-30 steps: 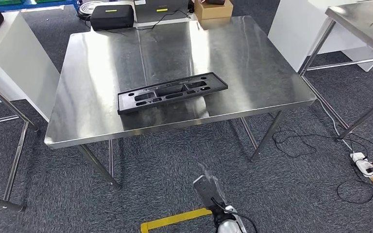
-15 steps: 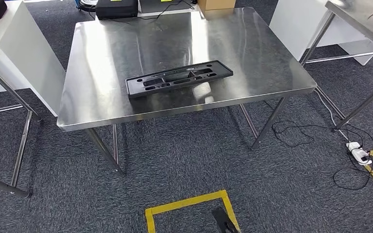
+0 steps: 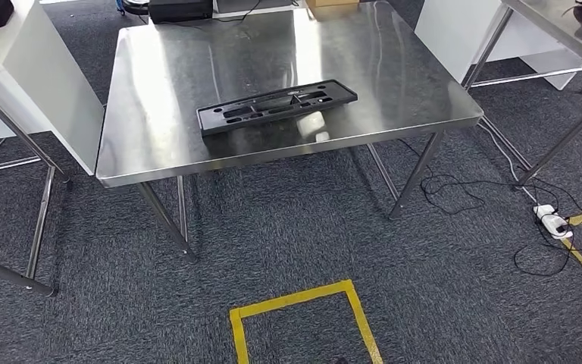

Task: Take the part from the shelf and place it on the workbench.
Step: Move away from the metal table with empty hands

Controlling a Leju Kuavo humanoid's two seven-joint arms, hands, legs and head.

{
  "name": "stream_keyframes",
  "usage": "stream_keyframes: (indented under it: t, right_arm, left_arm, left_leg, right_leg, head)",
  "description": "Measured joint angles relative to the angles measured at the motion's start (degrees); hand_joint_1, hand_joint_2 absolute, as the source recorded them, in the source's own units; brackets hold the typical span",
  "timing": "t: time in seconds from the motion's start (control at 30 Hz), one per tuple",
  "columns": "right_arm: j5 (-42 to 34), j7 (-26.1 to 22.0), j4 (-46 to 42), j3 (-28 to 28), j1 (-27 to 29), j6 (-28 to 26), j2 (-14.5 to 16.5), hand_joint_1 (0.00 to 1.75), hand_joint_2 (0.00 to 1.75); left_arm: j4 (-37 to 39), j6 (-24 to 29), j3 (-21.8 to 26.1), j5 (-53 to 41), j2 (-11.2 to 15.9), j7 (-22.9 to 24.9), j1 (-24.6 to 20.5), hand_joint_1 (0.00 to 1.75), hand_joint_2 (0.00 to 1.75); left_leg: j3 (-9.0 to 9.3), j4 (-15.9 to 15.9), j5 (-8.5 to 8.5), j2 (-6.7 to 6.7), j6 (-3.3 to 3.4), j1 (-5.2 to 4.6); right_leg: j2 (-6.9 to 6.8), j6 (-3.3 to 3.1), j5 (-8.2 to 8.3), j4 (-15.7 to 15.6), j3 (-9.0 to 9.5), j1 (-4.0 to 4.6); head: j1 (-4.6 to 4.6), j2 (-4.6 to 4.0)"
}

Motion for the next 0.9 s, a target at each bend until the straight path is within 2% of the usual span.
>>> stream_keyframes:
  t: [0.03,0.1,0.13,0.17,0.2,0.23,0.27,0.3,0.33,0.37,0.4,0.43,0.47,0.5,0.53,0.57,0.63,0.67,0.7,0.73,0.77,0.8,0.83,0.87,0.9]
  right_arm:
    - [0.2,0.2,0.1,0.3,-0.3,-0.1,0.3,0.00,0.00]
    - [-0.5,0.5,0.2,0.7,-0.9,0.4,0.7,0.00,0.00]
    - [-1.2,-0.1,0.2,0.6,-1.1,0.9,0.8,0.00,0.00]
    - [-2.1,-1.2,0.2,0.5,-1.2,1.3,0.8,0.00,0.00]
    - [-2.9,-2.5,0.2,0.3,-1.3,1.7,0.8,0.00,0.00]
    - [-3.8,-3.8,0.2,0.0,-1.4,2.2,0.8,0.00,0.00]
    - [-4.5,-4.8,0.2,-0.3,-1.5,2.6,0.8,0.00,0.00]
    - [-5.0,-5.4,0.2,-0.6,-1.6,2.8,0.8,0.00,0.00]
    - [-5.3,-5.8,0.2,-0.9,-1.7,3.0,0.8,0.00,0.00]
    - [-5.5,-5.9,0.2,-1.2,-1.8,3.0,0.8,0.00,0.00]
    - [-5.6,-6.0,0.2,-1.4,-1.9,3.1,0.8,0.00,0.00]
    - [-5.7,-6.1,0.2,-1.5,-2.0,3.1,0.8,0.00,0.00]
    - [-5.7,-6.1,0.2,-1.6,-2.1,3.1,0.8,0.00,0.00]
    - [-5.8,-6.1,0.2,-1.7,-2.1,3.2,0.8,0.00,0.00]
    - [-5.8,-6.2,0.2,-1.8,-2.1,3.2,0.8,0.00,0.00]
    - [-5.8,-6.2,0.3,-1.9,-2.1,3.2,0.8,0.00,0.00]
    - [-5.8,-6.2,0.3,-2.2,-2.1,3.2,0.7,0.00,0.00]
    - [-5.8,-6.2,0.3,-2.3,-2.1,3.2,0.7,0.00,0.00]
    - [-5.8,-6.2,0.3,-2.4,-2.2,3.2,0.7,0.00,0.00]
    - [-5.8,-6.2,0.3,-2.4,-2.2,3.2,0.6,0.00,0.00]
    - [-5.8,-6.2,0.3,-2.5,-2.2,3.2,0.6,0.00,0.00]
    - [-5.9,-6.2,0.3,-2.5,-2.2,3.2,0.6,0.00,0.00]
    - [-6.0,-6.3,0.3,-2.5,-2.3,3.2,0.6,0.00,0.00]
    - [-6.2,-6.5,0.3,-2.6,-2.5,3.1,0.6,0.00,0.00]
    - [-6.5,-6.6,0.3,-2.8,-2.6,3.1,0.6,0.00,0.00]
  left_arm:
    - [0.0,-0.2,-0.3,-0.2,0.1,0.1,0.1,0.00,0.00]
    - [0.0,-0.4,-0.9,-0.4,0.2,0.3,0.2,0.00,0.00]
    - [0.0,-0.6,-1.1,-0.4,0.3,0.4,0.2,0.00,0.00]
    - [0.0,-0.6,-1.2,-0.4,0.4,0.4,0.2,0.00,0.00]
    - [0.0,-0.7,-1.3,-0.4,0.5,0.4,0.2,0.00,0.00]
    - [0.0,-0.7,-1.3,-0.4,0.5,0.4,0.2,0.00,0.00]
    - [0.0,-0.7,-1.3,-0.3,0.6,0.4,0.2,0.00,0.00]
    - [0.0,-0.8,-1.4,-0.3,0.7,0.4,0.2,0.00,0.00]
    - [0.0,-0.8,-1.4,-0.3,0.7,0.4,0.1,0.00,0.00]
    - [0.0,-0.8,-1.5,-0.3,0.7,0.4,0.1,0.00,0.00]
    - [0.0,-0.9,-1.6,-0.3,0.7,0.4,0.1,0.00,0.00]
    - [0.0,-0.9,-1.7,-0.3,0.7,0.4,0.1,0.00,0.00]
    - [0.0,-0.9,-1.7,-0.3,0.7,0.4,0.1,0.00,0.00]
    - [0.0,-0.9,-1.7,-0.3,0.7,0.4,0.1,0.00,0.00]
    - [0.0,-0.9,-1.7,-0.3,0.7,0.4,0.1,0.00,0.00]
    - [0.0,-0.9,-1.7,-0.3,0.7,0.4,0.2,0.00,0.00]
    - [0.0,-0.9,-1.7,-0.3,0.7,0.4,0.2,0.00,0.00]
    - [0.0,-0.9,-1.7,-0.3,0.7,0.4,0.2,0.00,0.00]
    - [0.0,-0.9,-1.7,-0.3,0.7,0.4,0.2,0.00,0.00]
    - [0.0,-0.9,-1.7,-0.3,0.7,0.4,0.2,0.00,0.00]
    - [0.0,-0.9,-1.7,-0.3,0.7,0.4,0.2,0.00,0.00]
    - [0.0,-0.9,-1.7,-0.3,0.7,0.4,0.1,0.00,0.00]
    - [0.0,-0.9,-1.7,-0.3,0.7,0.4,0.1,0.00,0.00]
    - [0.0,-0.9,-1.7,-0.3,0.6,0.4,0.1,0.00,0.00]
    - [0.0,-0.9,-1.7,-0.3,0.6,0.4,0.1,0.00,0.00]
  left_leg:
    - [-0.57,1.3,-1.71,-0.19,-0.40,0.10]
    - [-2.37,7.3,-7.49,-0.52,-1.22,0.36]
    - [-3.26,11.2,-10.07,-0.58,-1.56,0.51]
    - [-3.72,14.5,-11.29,-0.60,-1.84,0.65]
    - [-3.53,16.3,-11.11,-0.60,-2.05,0.81]
    - [-2.38,16.2,-9.72,-0.60,-2.18,0.98]
    - [-0.28,14.2,-7.90,-0.60,-2.25,1.14]
    - [2.60,10.5,-6.84,-0.66,-2.25,1.26]
    - [5.65,6.1,-6.61,-0.77,-2.17,1.24]
    - [8.00,2.5,-7.10,-0.91,-1.97,1.13]
    - [9.36,0.1,-7.88,-1.05,-1.74,0.95]
    - [9.70,-0.9,-8.14,-1.12,-1.37,0.70]
    - [9.23,-1.1,-7.88,-1.06,-0.78,0.66]
    - [8.60,-1.2,-7.35,-0.92,-0.11,0.64]
    - [7.87,-1.3,-6.66,-0.75,0.69,0.66]
    - [7.03,-1.4,-5.90,-0.57,1.34,0.70]
    - [5.35,-1.3,-4.47,-0.34,1.93,0.47]
    - [4.51,-1.3,-3.74,-0.25,1.96,0.33]
    - [3.67,-1.2,-3.02,-0.15,1.96,0.20]
    - [2.82,-1.0,-2.33,-0.08,1.94,0.09]
    - [1.98,-0.9,-1.67,-0.04,1.86,0.01]
    - [1.18,-0.7,-1.07,-0.02,1.72,-0.04]
    - [0.45,-0.4,-0.52,-0.02,1.50,-0.14]
    - [-0.08,-0.3,0.04,0.01,1.21,-0.20]
    - [-0.45,-0.2,0.64,0.08,0.88,-0.21]
  right_leg:
    - [-0.08,-0.61,0.59,-0.1,-0.55,-0.21]
    - [-0.22,-1.42,1.73,-0.1,-1.90,-0.38]
    - [-0.29,-1.59,2.32,0.0,-2.69,-0.37]
    - [-0.34,-1.55,2.91,0.2,-3.54,-0.37]
    - [-0.37,-1.46,3.47,0.4,-4.44,-0.39]
    - [-0.38,-1.30,3.98,0.7,-5.37,-0.45]
    - [-0.37,-1.05,4.41,1.1,-6.27,-0.53]
    - [-0.35,-0.74,4.78,1.5,-7.04,-0.61]
    - [-0.34,-0.37,5.13,1.9,-7.68,-0.60]
    - [-0.36,0.08,5.51,2.1,-8.12,-0.57]
    - [-0.40,0.52,5.96,2.3,-8.42,-0.52]
    - [-0.44,0.95,6.51,2.2,-8.59,-0.50]
    - [-0.47,1.38,6.95,2.1,-8.76,-0.53]
    - [-0.44,1.55,6.74,2.4,-9.13,-0.58]
    - [-0.38,1.39,5.46,3.4,-9.77,-0.62]
    - [-0.30,1.05,3.20,5.7,-10.66,-0.64]
    - [-0.16,0.38,-2.31,13.1,-12.62,-0.66]
    - [-0.12,0.51,-3.88,16.8,-13.08,-0.66]
    - [-0.10,0.91,-4.26,19.3,-12.93,-0.66]
    - [-0.08,1.43,-3.52,19.9,-11.94,-0.65]
    - [-0.07,1.90,-2.16,18.4,-9.88,-0.64]
    - [-0.06,2.13,-0.98,15.1,-6.96,-0.60]
    - [-0.07,1.99,-0.70,10.5,-3.51,-0.45]
    - [-0.06,1.64,-1.15,5.8,-0.32,-0.27]
    - [-0.04,1.21,-1.96,2.3,1.63,-0.07]
  head:
    - [-0.13,0.00]
    - [-0.42,0.00]
    - [-0.53,0.00]
    - [-0.55,0.00]
    - [-0.56,0.00]
    - [-0.56,0.00]
    - [-0.58,0.00]
    - [-0.60,0.00]
    - [-0.61,0.00]
    - [-0.59,0.00]
    - [-0.59,0.00]
    - [-0.57,0.00]
    - [-0.56,0.00]
    - [-0.57,0.00]
    - [-0.51,0.00]
    - [-0.42,0.00]
    - [-0.24,0.00]
    - [-0.21,0.00]
    - [-0.20,0.00]
    - [-0.20,0.00]
    - [-0.20,0.00]
    - [-0.21,0.00]
    - [-0.20,0.00]
    - [-0.23,0.00]
    - [-0.25,0.00]
